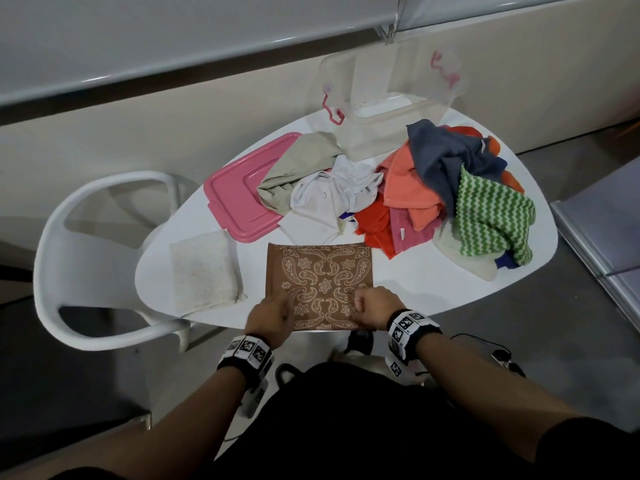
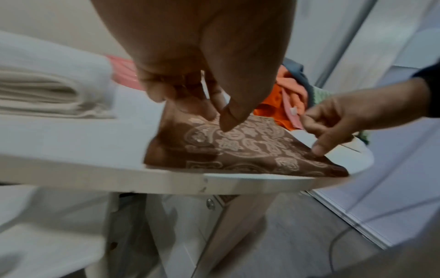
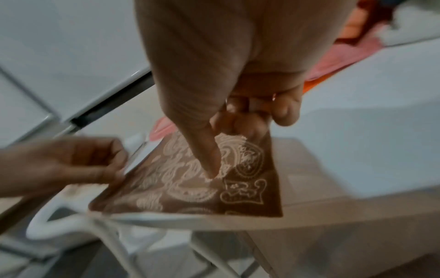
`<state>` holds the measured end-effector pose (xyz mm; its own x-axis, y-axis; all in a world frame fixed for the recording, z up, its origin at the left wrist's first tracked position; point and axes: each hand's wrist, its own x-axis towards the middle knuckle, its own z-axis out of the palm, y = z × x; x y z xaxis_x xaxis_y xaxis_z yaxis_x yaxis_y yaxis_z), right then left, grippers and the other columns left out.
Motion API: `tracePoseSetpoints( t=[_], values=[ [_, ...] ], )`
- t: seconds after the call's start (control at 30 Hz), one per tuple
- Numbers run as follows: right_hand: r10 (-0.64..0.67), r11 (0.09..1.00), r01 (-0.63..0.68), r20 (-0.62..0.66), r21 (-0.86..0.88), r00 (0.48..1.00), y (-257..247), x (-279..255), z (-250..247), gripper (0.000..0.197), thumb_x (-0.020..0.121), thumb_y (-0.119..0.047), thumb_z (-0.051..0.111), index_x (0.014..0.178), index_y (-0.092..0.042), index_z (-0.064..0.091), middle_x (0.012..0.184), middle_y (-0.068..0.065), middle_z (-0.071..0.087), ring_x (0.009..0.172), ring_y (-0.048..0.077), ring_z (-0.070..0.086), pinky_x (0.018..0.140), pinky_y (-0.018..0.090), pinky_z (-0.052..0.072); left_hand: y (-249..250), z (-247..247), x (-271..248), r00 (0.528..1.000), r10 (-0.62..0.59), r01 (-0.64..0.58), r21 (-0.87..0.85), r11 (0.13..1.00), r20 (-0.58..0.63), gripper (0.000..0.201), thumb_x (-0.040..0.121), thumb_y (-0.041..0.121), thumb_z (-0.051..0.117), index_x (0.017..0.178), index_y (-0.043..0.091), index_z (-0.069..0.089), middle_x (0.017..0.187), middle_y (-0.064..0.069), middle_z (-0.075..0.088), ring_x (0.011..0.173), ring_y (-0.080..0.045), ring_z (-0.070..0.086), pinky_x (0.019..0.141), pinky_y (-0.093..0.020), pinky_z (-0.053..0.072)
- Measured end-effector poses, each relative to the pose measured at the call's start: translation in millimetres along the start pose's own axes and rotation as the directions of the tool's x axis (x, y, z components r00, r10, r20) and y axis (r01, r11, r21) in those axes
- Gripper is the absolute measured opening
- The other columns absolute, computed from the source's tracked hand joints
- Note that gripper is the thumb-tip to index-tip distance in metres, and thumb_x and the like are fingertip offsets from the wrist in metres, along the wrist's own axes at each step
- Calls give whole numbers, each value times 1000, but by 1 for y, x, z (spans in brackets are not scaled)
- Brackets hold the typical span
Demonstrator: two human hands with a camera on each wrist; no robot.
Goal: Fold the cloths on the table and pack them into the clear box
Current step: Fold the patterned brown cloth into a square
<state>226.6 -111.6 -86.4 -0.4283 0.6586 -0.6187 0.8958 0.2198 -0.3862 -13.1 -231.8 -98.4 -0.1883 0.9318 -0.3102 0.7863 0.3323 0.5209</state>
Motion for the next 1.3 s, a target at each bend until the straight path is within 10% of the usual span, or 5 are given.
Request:
tracePoseSetpoints(
  t=[0.27, 0.43, 0.7, 1.07, 1.3],
  values=[
    [-64, 987, 86, 161, -138, 985, -3, 7, 4, 20, 73, -23, 67, 72, -32, 50, 101, 0, 55, 97, 25, 61, 84, 29, 48, 11, 22, 20, 967, -34, 24, 40, 999, 252, 36, 82, 34, 69, 112, 20, 55, 138, -3, 46, 115, -27, 56, 91, -35, 49],
    [-43, 989, 60, 126, -132, 991, 3, 8, -6, 21, 71, -27, 73, 75, -31, 53, 96, -7, 54, 93, 20, 60, 75, 25, 44, 9, 4, 27, 955, -203, 173, 149, 974, 215, 54, 85, 30, 62, 134, 21, 43, 144, -3, 40, 115, -32, 56, 91, -42, 47],
    [-147, 927, 118, -54, -357, 988, -18, 31, -6, 84, 74, -41, 75, 144, -23, 33, 147, 11, 28, 136, 33, 30, 108, 45, 33, 61, 10, 81, 954, 74, -169, 320, 932, 289, 79, 86, 28, 65, 153, 22, 24, 158, -6, 18, 143, -32, 18, 112, -52, 29],
    [-184, 898, 148, -49, -415, 982, 5, 43, -27, 113, 67, -53, 78, 155, -22, 14, 163, 11, 0, 151, 33, -2, 121, 49, 3, 1, -5, 77, 1000, -1, 6, 233, 973, -22, 67, 89, 43, 53, 149, 20, 35, 160, -10, 21, 148, -33, 14, 116, -56, 23],
    [-193, 829, 209, 85, -518, 978, -13, 60, -20, 132, 67, -62, 78, 156, -22, -11, 159, 17, -25, 148, 38, -17, 121, 51, -4, -27, 10, 33, 958, 114, -199, 324, 925, 263, 105, 66, 84, 37, 154, 28, 22, 164, -5, 8, 150, -30, 6, 116, -54, 23]
  ],
)
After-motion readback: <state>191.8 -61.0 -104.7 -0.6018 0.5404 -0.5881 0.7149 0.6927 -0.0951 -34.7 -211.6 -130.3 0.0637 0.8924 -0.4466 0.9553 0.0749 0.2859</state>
